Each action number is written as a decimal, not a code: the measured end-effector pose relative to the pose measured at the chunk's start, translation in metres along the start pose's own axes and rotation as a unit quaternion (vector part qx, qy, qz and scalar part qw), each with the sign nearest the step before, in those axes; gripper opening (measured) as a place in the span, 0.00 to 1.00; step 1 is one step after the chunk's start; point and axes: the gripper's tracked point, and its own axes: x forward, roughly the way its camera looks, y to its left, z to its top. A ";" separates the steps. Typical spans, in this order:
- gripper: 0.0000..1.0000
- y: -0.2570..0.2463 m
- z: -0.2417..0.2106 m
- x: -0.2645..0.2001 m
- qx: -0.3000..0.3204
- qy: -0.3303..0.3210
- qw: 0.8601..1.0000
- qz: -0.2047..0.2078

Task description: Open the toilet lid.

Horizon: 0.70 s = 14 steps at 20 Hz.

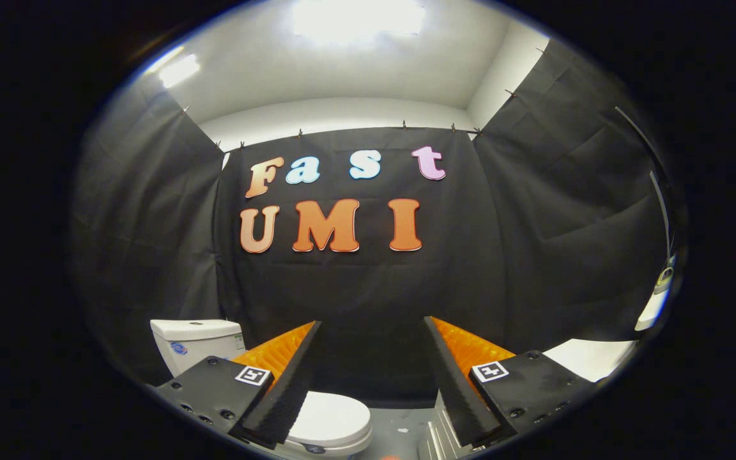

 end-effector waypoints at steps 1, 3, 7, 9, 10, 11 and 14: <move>0.99 0.001 0.003 0.005 0.005 -0.005 1.000 0.001; 0.99 0.007 0.005 0.022 0.020 -0.013 1.000 0.004; 0.99 0.018 -0.001 0.059 0.045 -0.011 0.999 0.013; 0.99 0.028 -0.015 0.064 0.062 -0.004 0.998 0.022; 0.99 0.035 -0.025 0.065 0.071 0.003 0.997 0.029; 0.99 0.043 -0.039 0.064 0.080 0.013 0.996 0.037; 0.98 0.067 -0.089 0.050 0.134 0.060 0.987 0.057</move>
